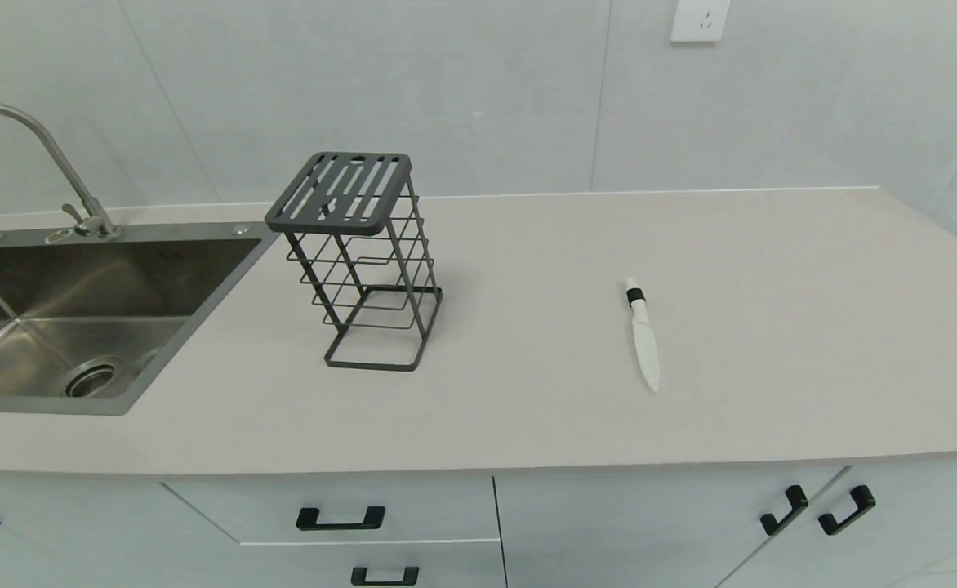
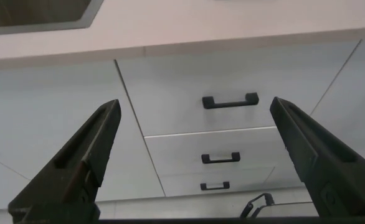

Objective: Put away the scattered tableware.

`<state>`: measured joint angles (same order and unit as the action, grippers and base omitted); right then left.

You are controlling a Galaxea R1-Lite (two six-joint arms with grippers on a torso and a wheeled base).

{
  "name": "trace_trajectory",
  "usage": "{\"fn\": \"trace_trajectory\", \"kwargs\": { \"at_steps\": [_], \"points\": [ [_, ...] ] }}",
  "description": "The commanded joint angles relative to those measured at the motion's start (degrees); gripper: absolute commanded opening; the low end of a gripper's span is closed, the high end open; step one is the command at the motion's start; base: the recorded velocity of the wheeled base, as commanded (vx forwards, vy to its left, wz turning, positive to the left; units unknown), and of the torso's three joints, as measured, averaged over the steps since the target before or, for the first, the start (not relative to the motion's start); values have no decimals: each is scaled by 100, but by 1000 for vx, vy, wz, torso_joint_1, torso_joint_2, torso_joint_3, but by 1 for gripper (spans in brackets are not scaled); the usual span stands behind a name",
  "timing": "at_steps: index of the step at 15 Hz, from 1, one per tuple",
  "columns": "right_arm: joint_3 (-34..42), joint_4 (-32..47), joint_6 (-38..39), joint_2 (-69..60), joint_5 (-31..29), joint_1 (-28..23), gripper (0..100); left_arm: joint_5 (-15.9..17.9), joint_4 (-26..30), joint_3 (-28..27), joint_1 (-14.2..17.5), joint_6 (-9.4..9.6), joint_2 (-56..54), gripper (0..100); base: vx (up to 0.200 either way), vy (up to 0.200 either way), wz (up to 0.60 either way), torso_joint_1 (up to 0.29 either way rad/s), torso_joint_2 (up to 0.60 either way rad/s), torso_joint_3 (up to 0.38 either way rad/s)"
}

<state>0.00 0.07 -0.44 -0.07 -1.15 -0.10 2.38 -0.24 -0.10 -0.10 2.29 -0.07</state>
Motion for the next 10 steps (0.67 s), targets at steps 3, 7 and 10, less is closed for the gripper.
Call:
{"fn": "trace_trajectory", "kwargs": {
  "at_steps": [3, 7, 10],
  "points": [
    [0, 1, -9, 7, 0, 1, 100, 0, -2, 1, 1, -9, 7, 100, 0, 0, 0, 284, -535, -263],
    [0, 1, 0, 7, 0, 1, 100, 0, -2, 1, 1, -18, 7, 100, 0, 0, 0, 296, -574, -280],
    [0, -7, 18, 7, -8, 1, 100, 0, -2, 1, 1, -18, 7, 100, 0, 0, 0, 305, -595, -289]
  ]
}}
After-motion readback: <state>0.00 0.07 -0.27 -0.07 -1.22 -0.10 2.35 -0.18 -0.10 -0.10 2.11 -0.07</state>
